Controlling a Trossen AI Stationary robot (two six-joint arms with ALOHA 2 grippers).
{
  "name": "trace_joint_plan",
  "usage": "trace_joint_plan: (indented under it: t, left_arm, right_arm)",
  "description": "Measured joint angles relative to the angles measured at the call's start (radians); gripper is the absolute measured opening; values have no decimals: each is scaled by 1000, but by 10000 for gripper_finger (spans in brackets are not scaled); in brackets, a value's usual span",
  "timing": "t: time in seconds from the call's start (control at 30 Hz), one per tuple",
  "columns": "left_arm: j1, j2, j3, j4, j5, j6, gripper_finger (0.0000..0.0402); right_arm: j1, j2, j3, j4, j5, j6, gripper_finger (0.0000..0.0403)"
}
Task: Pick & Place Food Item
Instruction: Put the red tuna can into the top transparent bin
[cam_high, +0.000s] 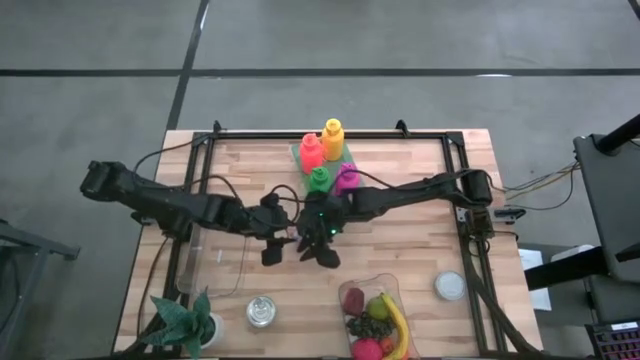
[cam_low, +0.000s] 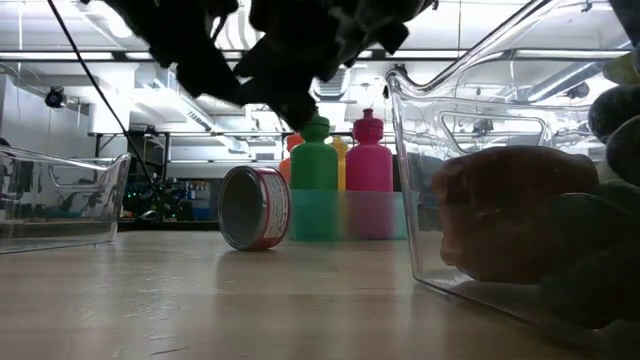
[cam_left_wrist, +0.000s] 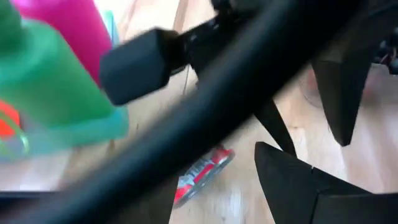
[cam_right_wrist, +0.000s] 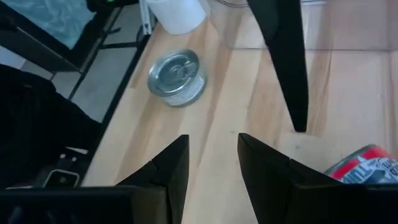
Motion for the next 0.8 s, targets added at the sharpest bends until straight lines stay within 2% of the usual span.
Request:
trace_joint_plan:
  t: [0.17,0.47,0.8]
  left_arm:
    - [-2,-1,-51,48,7,-30,213]
    - [-2,-6,-41,108,7,-34,213]
    - [-3,-79,-38,137,14,-29,213]
  right_arm:
    - [-12,13,21,9,-1,10,134]
    - [-58,26,18,-3,0,89,134]
    - [-113,26,15,-119,9,130,134]
